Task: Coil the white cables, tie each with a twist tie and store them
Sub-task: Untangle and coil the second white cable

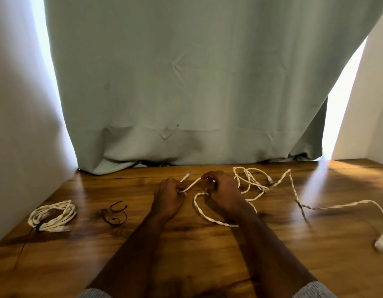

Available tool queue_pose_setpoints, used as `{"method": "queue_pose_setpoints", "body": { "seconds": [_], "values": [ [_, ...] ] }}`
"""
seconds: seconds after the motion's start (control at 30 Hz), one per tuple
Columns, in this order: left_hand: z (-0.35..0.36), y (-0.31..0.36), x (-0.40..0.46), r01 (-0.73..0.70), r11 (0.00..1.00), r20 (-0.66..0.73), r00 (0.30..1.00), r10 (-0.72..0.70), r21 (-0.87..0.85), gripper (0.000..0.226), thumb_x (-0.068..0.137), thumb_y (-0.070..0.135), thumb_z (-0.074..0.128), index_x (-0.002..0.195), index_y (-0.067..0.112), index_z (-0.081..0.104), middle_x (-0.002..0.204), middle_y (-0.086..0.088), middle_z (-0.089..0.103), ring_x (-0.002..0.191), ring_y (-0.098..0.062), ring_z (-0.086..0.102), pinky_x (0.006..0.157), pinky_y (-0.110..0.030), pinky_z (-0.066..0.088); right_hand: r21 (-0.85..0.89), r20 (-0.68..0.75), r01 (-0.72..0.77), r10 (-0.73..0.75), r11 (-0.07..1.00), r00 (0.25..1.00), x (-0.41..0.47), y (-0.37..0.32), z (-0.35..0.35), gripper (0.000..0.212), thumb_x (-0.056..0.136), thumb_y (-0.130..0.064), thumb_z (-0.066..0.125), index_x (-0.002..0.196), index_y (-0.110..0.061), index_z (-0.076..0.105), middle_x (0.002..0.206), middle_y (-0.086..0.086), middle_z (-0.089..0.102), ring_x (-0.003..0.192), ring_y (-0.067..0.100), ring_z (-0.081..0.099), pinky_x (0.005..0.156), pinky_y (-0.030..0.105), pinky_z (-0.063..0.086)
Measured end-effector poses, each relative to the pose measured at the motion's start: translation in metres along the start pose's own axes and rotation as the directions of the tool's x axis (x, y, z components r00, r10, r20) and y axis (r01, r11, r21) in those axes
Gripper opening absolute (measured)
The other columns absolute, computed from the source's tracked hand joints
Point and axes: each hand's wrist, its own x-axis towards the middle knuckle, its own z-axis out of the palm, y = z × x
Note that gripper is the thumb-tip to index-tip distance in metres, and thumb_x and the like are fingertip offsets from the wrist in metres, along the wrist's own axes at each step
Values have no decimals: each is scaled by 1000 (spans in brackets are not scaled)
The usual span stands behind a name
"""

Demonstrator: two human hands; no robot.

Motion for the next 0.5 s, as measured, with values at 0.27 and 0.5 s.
{"method": "queue_pose_setpoints", "body": {
  "seconds": [0.27,0.5],
  "values": [
    [-4,2,-2,-44,998,-54,998,41,-46,38,75,18,83,111,23,73,108,4,62,104,-16,57,92,-31,48,-54,99,-79,85,995,991,-8,8,-20,29,82,3,67,99,-18,77,96,-4,72,90,9,66,63,13,49],
    [-11,37,-22,-124,988,-50,992,119,-96,15,86,41,71,91,28,74,80,10,65,74,-10,60,64,-28,48,-56,-22,-198,197,979,980,-23,30,-53,26,78,0,70,94,-17,80,92,-5,75,87,9,65,79,27,56]
  ]
}}
